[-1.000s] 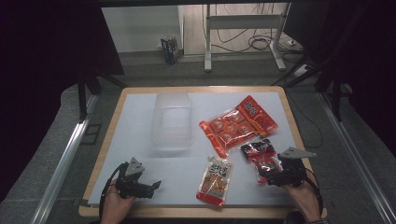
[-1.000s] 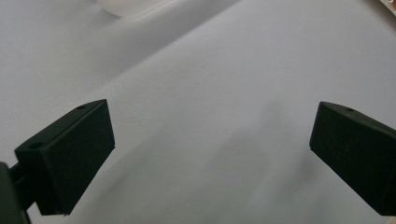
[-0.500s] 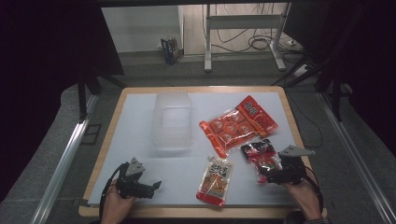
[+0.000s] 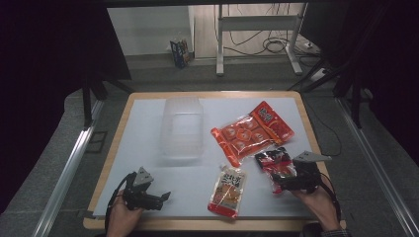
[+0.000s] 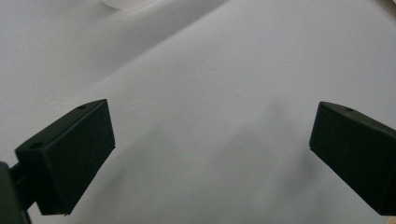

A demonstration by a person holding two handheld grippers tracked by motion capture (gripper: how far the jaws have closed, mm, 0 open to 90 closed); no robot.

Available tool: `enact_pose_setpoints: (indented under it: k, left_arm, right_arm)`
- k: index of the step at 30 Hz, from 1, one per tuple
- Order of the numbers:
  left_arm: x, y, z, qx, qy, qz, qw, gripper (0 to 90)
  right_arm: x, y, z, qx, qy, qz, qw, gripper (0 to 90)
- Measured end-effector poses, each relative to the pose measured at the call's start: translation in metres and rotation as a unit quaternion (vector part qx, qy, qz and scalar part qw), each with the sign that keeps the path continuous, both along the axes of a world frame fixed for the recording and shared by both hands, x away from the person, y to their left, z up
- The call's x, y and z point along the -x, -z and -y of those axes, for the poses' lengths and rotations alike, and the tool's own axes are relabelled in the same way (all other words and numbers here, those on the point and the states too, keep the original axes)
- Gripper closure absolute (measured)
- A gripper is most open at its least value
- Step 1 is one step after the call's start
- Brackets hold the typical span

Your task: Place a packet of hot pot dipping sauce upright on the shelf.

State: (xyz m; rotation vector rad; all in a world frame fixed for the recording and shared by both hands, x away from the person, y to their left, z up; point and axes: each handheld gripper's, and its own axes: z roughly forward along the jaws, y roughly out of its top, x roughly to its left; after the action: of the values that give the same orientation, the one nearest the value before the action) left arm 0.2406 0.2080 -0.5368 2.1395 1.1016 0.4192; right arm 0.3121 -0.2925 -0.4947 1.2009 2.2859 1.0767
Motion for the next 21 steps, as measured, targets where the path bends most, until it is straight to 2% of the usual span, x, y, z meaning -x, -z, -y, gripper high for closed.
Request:
enact_pose_setpoints:
  k: [5,11,18,21]
  left_arm:
    - [0.0,0.0,0.0,-0.001,-0.001,-0.001,1.0,0.2]
    - [-0.001,0.001,0.0,-0.001,-0.002,-0.002,1.0,0.2]
    - [-0.001,0.001,0.0,-0.003,-0.003,-0.003,1.0,0.2]
    - [-0.001,0.001,0.0,-0.003,-0.004,-0.003,1.0,0.2]
  right_arm:
    - [-0.004,-0.003,-0.002,0.008,-0.002,0.004,1.0,0.6]
    - [-0.008,-0.007,-0.005,0.019,-0.005,-0.002,0.9998,2.1]
    - [-0.013,-0.011,-0.006,0.018,-0.006,-0.003,0.9998,8.1]
    - [-0.016,-0.013,-0.006,0.026,-0.004,0.0,0.9996,10.3]
